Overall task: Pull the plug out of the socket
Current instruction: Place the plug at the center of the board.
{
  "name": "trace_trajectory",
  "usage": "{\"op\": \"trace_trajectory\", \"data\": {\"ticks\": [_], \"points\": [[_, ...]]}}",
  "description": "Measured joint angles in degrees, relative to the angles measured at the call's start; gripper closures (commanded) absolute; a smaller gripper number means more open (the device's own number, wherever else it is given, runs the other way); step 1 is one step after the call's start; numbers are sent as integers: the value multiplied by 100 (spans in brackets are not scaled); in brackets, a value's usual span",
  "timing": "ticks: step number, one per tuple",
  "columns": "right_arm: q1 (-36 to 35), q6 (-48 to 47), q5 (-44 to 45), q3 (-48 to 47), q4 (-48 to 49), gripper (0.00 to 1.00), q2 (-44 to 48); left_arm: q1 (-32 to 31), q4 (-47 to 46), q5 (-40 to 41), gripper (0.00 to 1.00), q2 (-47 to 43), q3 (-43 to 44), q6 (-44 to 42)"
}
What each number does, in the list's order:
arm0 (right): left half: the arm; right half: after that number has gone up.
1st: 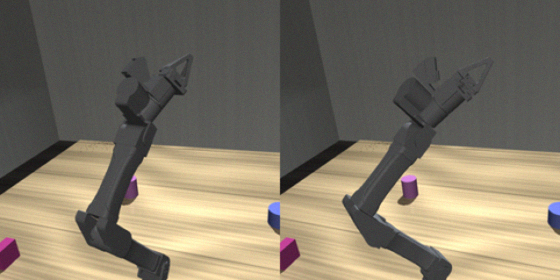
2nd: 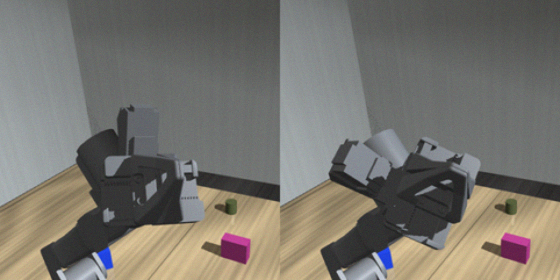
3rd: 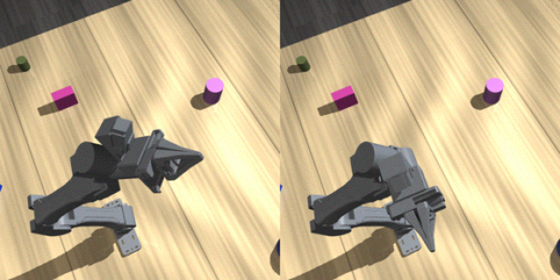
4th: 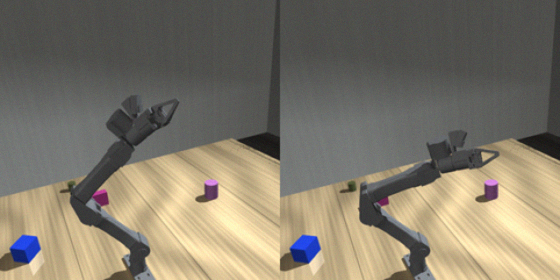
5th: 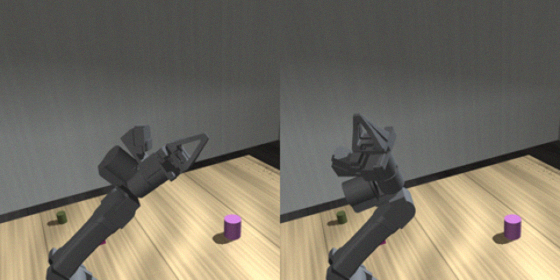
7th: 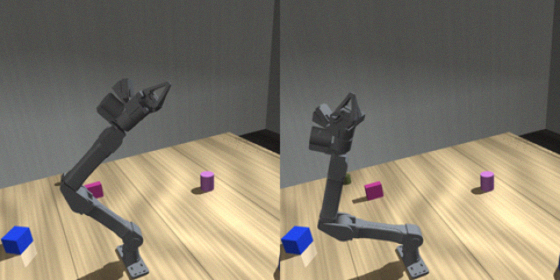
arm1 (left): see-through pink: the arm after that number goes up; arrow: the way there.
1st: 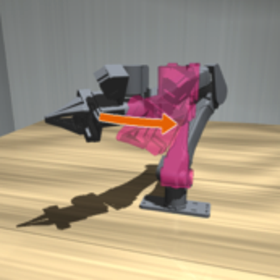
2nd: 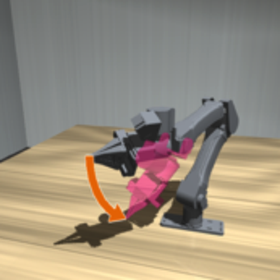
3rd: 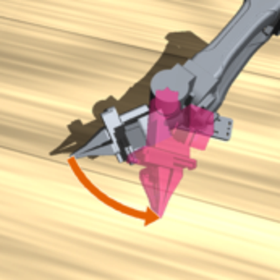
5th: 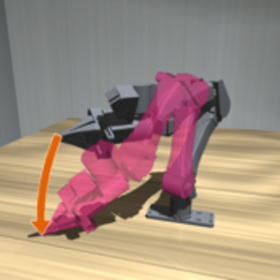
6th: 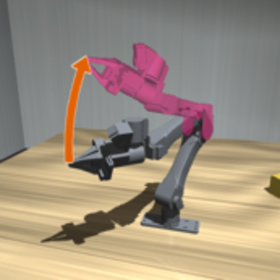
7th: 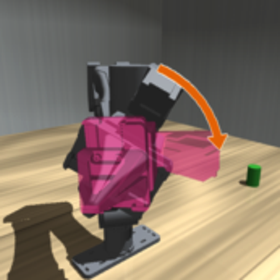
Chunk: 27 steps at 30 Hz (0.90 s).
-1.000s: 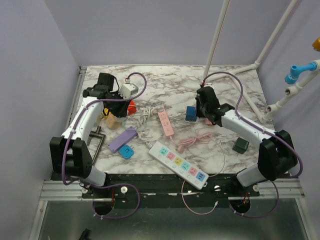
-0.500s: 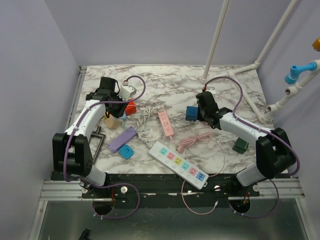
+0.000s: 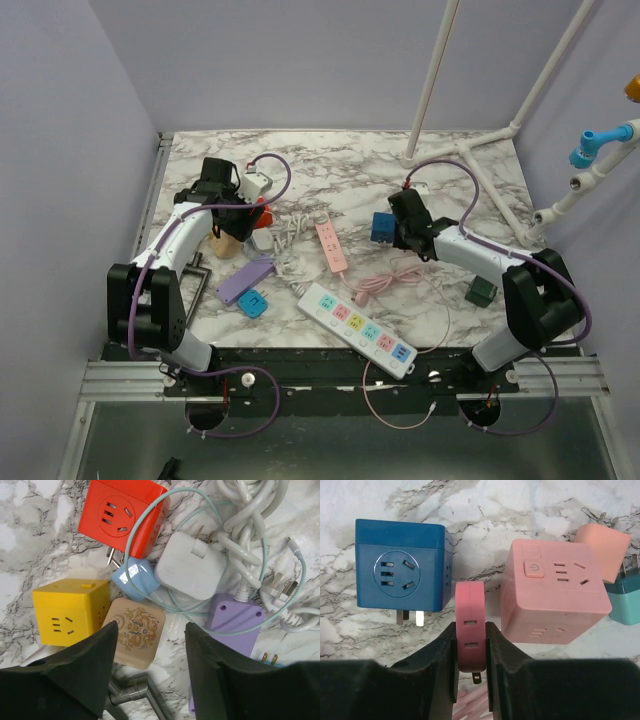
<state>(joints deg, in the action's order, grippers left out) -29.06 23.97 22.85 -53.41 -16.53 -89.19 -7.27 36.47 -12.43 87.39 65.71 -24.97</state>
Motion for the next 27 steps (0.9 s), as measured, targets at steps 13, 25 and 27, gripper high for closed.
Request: {"op": "trace_trajectory", "data": {"ticks": [13,25,27], "points": [[2,-35,-42,-326,-13,29,-28,2,962,-308,2,-402,1051,4],[-225,-205,-710,-1534,-168,0,647,332,1679,-999,2,-811,2170,179],[-411,-216,-911,-1670,-144,0,579,358,1698,-1043,2,-811,2208,234]]}}
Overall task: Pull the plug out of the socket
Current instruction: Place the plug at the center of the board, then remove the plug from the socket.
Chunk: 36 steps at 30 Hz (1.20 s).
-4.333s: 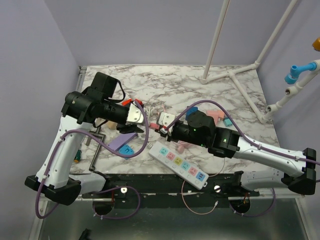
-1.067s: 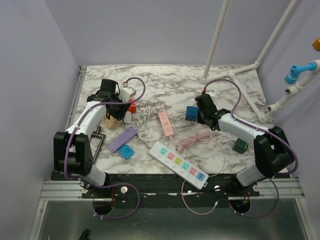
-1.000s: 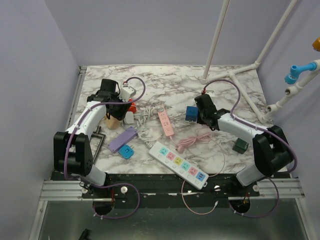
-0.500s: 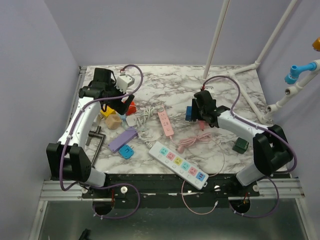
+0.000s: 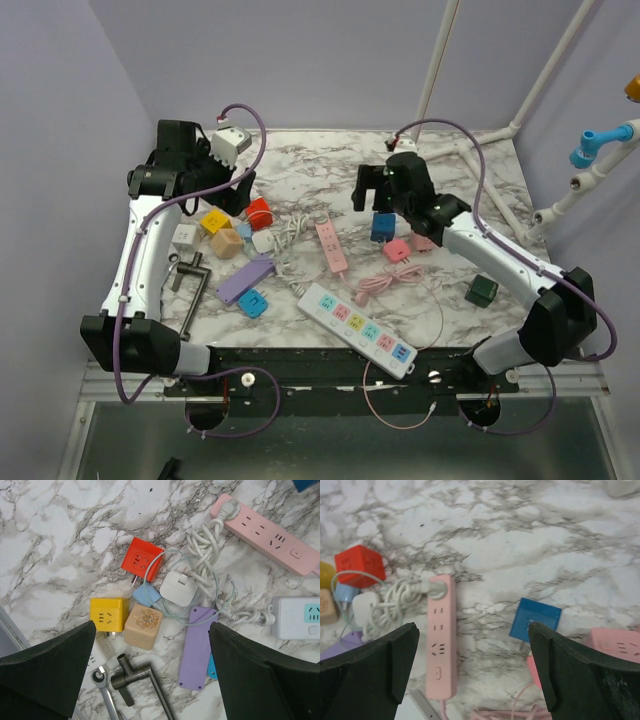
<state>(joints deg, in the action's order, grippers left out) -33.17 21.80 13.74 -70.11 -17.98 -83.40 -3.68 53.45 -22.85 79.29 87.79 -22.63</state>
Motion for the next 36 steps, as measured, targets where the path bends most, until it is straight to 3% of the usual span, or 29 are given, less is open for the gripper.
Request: {"op": "trace_trajectory", "data": {"ticks": [9,14,23,26,30,32,34,36], "points": [[-1001,-76,-407,-232,153,0,-1390,63,52,11,1,-214,-131,186],[-1071,-72,-356,-225,195,0,-2212,391,-133,35,2,-608,-297,457],[-1115,-140,-337,-238,584,2,-2697,581,-286,4,1,-765,-446,577],[-1163,-155,-289,-136,730,12,-2774,581,-334,-184,2,-778,-588,688],[-1231,-203,-125,188,1143,43,-2743,507,-376,-455,2,-778,-796,813],[-1257,-216,-24,372,1386,57,-2671,278,-442,-479,6,-776,-946,879],[-1285,-240,79,601,1670,64,-2577,72,-579,-503,12,-776,-1137,986],[-1318,-299,162,879,1919,69,-2415,-120,-776,-538,10,-778,-1375,1106]]}}
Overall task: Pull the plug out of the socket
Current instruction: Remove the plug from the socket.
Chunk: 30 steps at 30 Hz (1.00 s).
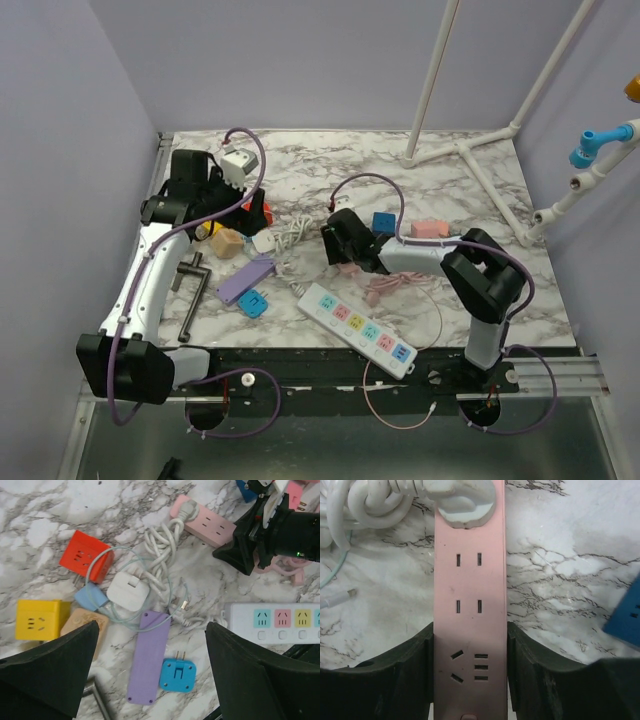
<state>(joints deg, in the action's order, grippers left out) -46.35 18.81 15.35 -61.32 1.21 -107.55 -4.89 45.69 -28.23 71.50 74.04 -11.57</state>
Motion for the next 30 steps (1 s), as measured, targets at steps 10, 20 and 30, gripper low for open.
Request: {"op": "trace_trajectory", "data": {"ticks": [10,20,30], "points": [[-542,-863,872,765,772,78,951,-966,-745,-780,1,-96,-1047,39],[-1058,-1961,1611,1209,1718,86,1580,-1093,-1108,-1185,2,-83,-1060,-935],[-1604,-2789,2310,1235,2299,86,1637,-1388,-1991,-675,1,-114,-1316,-1440]]}}
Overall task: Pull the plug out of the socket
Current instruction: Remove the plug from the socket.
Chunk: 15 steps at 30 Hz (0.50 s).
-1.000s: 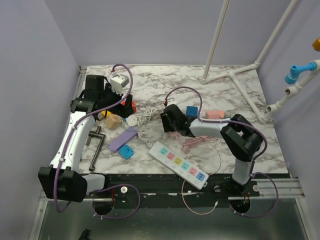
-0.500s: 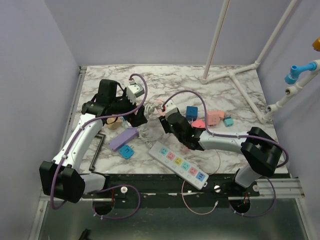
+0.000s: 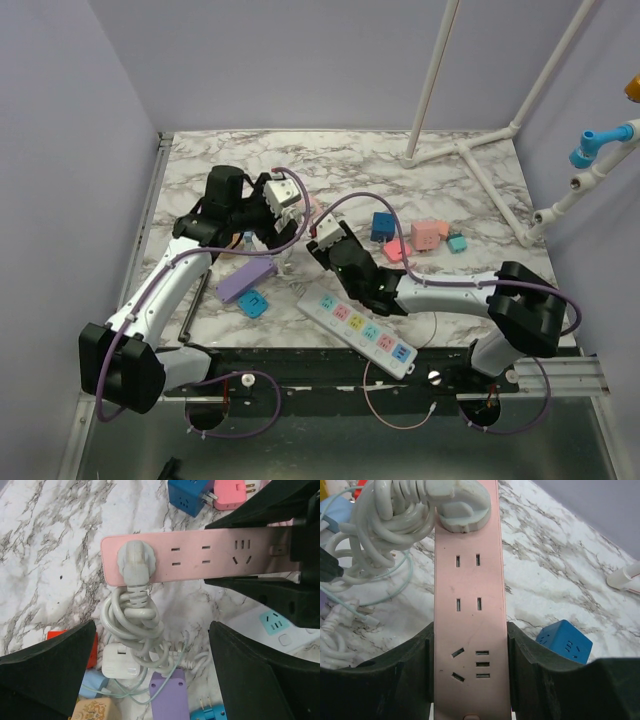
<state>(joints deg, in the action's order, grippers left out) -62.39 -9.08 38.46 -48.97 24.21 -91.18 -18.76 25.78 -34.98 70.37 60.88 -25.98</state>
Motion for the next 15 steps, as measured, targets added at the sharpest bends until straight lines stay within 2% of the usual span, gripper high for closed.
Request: {"op": "trace_trajectory", "data": {"ticks": [5,11,15], "points": [[-151,-203,129,138,203,86,304,-13,-468,103,13,-249,-501,-79],[-358,-389,260,146,389,85,538,-94,-903,256,28,-275,-483,-28],[-483,-490,310,146,490,85,542,-328,-1040,365,49,-275,-232,39]]}}
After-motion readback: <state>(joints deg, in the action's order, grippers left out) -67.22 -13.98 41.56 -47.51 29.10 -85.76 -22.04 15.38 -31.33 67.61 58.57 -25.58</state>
